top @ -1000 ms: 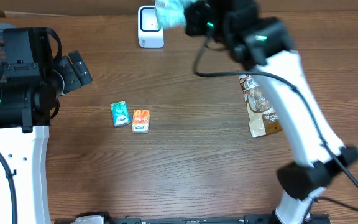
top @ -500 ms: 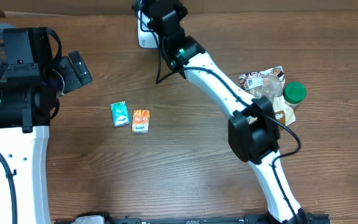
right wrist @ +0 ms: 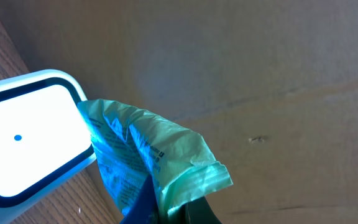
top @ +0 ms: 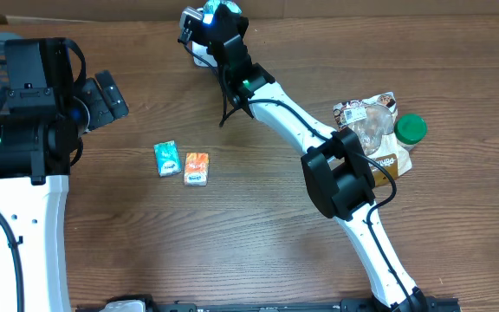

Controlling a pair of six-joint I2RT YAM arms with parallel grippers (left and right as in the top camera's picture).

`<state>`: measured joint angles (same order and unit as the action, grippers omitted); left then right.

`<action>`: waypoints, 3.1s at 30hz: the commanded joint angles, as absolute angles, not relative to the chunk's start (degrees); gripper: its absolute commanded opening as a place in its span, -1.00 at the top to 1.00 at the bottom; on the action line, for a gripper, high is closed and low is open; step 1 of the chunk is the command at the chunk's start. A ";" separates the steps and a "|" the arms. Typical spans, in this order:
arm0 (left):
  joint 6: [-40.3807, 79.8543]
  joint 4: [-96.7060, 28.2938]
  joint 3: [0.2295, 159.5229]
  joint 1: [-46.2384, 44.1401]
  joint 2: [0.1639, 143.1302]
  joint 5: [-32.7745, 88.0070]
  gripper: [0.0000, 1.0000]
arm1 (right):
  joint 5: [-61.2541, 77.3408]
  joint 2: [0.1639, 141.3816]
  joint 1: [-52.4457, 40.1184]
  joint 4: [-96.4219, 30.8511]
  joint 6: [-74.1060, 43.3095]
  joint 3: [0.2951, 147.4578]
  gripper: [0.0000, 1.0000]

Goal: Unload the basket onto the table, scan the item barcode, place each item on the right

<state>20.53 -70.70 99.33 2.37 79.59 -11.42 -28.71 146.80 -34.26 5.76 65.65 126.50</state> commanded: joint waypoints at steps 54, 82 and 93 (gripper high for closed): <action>19.27 -70.50 99.79 2.61 78.76 -12.03 -0.99 | -10.26 114.56 -7.64 -70.54 -32.99 94.08 0.92; 19.27 -70.50 99.79 2.61 78.76 -12.03 -0.99 | 21.32 115.48 -19.20 -64.31 -21.89 100.53 -0.09; 19.27 -70.50 99.79 2.61 78.76 -12.03 -0.99 | 20.03 123.57 -36.93 -49.45 -36.29 97.84 0.09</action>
<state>20.51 -70.72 99.33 2.37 79.59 -11.42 20.12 120.57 -34.81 -51.13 -29.80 98.67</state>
